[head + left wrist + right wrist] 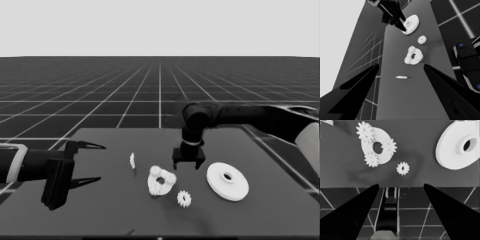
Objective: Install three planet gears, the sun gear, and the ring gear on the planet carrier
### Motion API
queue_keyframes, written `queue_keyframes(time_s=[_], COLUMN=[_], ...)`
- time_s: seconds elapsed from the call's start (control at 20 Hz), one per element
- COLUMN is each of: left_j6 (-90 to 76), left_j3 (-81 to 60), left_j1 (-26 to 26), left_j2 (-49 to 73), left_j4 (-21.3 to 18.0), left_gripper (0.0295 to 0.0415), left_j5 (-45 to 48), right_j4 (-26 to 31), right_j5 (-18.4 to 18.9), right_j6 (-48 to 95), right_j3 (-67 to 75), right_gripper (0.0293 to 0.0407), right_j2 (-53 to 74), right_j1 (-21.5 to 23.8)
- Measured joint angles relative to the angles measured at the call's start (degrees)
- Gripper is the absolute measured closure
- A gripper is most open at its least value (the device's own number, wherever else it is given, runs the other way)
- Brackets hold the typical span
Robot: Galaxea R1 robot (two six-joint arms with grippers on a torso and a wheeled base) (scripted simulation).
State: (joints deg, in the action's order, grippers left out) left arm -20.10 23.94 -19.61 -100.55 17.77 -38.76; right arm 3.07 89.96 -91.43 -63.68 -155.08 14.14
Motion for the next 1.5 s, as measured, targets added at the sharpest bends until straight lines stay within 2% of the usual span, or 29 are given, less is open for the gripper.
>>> queue_keyframes(time_s=[0.35, 0.4, 0.45, 0.5, 0.6, 0.75, 0.85, 0.95, 1.0, 1.35, 1.4, 1.45, 1.5], left_j6=[0.00, 0.00, 0.00, 0.00, 0.00, 0.00, 0.00, 0.00, 0.00, 0.00, 0.00, 0.00, 0.00], left_j3=[0.00, 0.00, 0.00, 0.00, 0.00, 0.00, 0.00, 0.00, 0.00, 0.00, 0.00, 0.00, 0.00], left_j1=[0.00, 0.00, 0.00, 0.00, 0.00, 0.00, 0.00, 0.00, 0.00, 0.00, 0.00, 0.00, 0.00], left_j2=[0.00, 0.00, 0.00, 0.00, 0.00, 0.00, 0.00, 0.00, 0.00, 0.00, 0.00, 0.00, 0.00], left_j4=[0.00, 0.00, 0.00, 0.00, 0.00, 0.00, 0.00, 0.00, 0.00, 0.00, 0.00, 0.00, 0.00], left_gripper=[0.0326, 0.0326, 0.0326, 0.0326, 0.0326, 0.0326, 0.0326, 0.0326, 0.0326, 0.0326, 0.0326, 0.0326, 0.0326], left_j5=[0.00, 0.00, 0.00, 0.00, 0.00, 0.00, 0.00, 0.00, 0.00, 0.00, 0.00, 0.00, 0.00], right_j4=[0.61, -11.84, -19.41, -23.53, -26.93, -28.22, -28.43, -28.50, -28.52, -28.53, -18.48, -10.84, -6.03], right_j5=[-0.24, 0.51, 0.95, 0.54, -0.54, -1.19, -1.30, -1.34, -1.35, -1.35, 1.99, 1.78, 0.92], right_j6=[-2.31, -3.30, -1.63, 0.53, 3.02, 4.13, 4.31, 4.37, 4.39, 4.40, -1.33, -3.79, -4.02], right_j3=[4.67, 5.66, 3.90, 1.34, -1.99, -3.59, -3.85, -3.94, -3.96, -3.98, 4.18, 6.83, 6.83], right_gripper=[0.0315, 0.0315, 0.0315, 0.0315, 0.0315, 0.0315, 0.0315, 0.0386, 0.0390, 0.0390, 0.0390, 0.0390, 0.0390], right_j2=[2.29, 2.50, 2.26, 1.88, 1.29, 0.95, 0.89, 0.87, 0.86, 0.86, 2.64, 2.86, 2.72], right_j1=[0.70, -9.42, -18.34, -23.08, -26.84, -28.17, -28.37, -28.44, -28.43, -28.42, -20.59, -11.83, -6.38])
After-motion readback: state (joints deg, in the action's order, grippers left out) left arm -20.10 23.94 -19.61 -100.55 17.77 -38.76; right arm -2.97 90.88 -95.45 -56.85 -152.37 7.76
